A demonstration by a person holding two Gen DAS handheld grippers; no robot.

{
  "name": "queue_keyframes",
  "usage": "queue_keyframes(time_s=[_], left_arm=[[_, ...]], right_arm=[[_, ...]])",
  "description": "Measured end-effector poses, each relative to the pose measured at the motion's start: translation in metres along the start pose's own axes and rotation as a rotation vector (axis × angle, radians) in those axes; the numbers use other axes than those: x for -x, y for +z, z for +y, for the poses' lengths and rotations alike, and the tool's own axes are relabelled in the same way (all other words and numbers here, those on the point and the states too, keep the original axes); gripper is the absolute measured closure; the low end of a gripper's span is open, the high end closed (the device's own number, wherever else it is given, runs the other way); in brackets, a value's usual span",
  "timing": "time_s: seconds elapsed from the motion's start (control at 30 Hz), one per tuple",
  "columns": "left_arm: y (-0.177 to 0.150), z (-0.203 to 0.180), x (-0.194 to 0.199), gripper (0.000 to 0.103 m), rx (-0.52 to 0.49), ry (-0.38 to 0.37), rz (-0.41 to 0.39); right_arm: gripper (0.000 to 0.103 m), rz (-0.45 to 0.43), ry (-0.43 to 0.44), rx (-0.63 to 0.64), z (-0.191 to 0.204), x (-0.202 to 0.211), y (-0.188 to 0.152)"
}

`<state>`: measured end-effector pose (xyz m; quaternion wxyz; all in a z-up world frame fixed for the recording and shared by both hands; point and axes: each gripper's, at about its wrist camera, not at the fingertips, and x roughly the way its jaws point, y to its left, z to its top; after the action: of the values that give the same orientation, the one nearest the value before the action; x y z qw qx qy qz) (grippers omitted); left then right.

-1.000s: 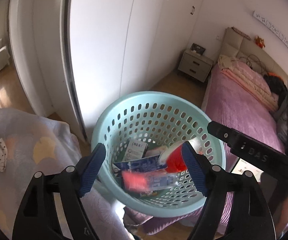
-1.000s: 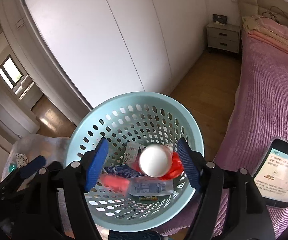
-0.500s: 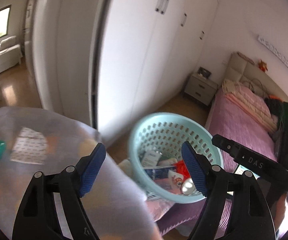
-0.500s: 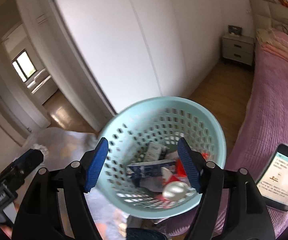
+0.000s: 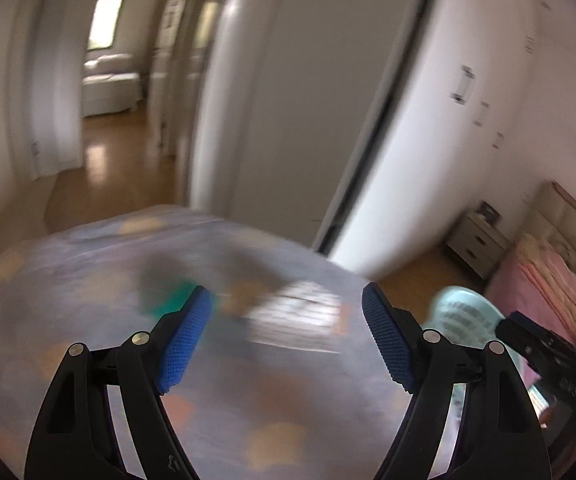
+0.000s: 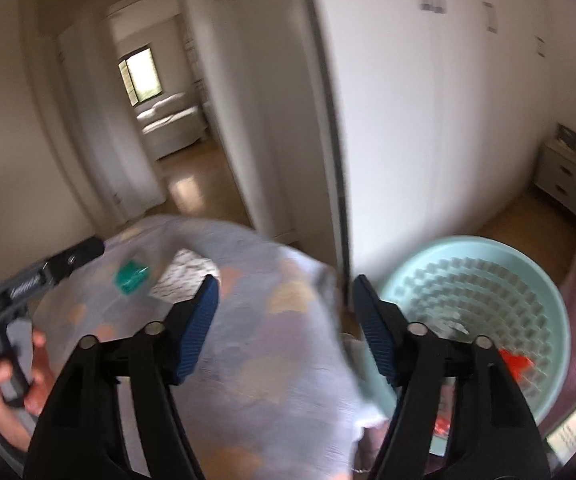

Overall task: Collect trash
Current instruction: 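Grasp the green sachet with the left tool while the right tool grasps the polka-dot paper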

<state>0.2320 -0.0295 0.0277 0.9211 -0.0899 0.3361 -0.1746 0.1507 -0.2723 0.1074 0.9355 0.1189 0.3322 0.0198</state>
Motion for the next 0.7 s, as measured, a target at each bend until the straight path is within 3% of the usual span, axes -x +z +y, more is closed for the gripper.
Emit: queue_keyframes(time_s=[0.1, 0.3, 0.6, 0.7], left_arm=[[0.007, 0.026, -0.019, 0.027, 0.022, 0.021, 0.053], [-0.001, 0.056, -0.052, 0.027, 0.023, 0.037, 0.111], [-0.011, 0.065, -0.068, 0.027, 0.003, 0.065, 0.152], [-0.012, 0.068, -0.068, 0.033, 0.009, 0.064, 0.148]], right_arm=[[0.052, 0.027, 0.035, 0.061, 0.024, -0.024, 0.004], [0.052, 0.064, 0.080, 0.132, 0.051, -0.062, 0.008], [0.052, 0.110, 0.117, 0.168, 0.068, -0.105, 0.014], [0.052, 0.121, 0.136, 0.174, 0.073, -0.117, 0.014]])
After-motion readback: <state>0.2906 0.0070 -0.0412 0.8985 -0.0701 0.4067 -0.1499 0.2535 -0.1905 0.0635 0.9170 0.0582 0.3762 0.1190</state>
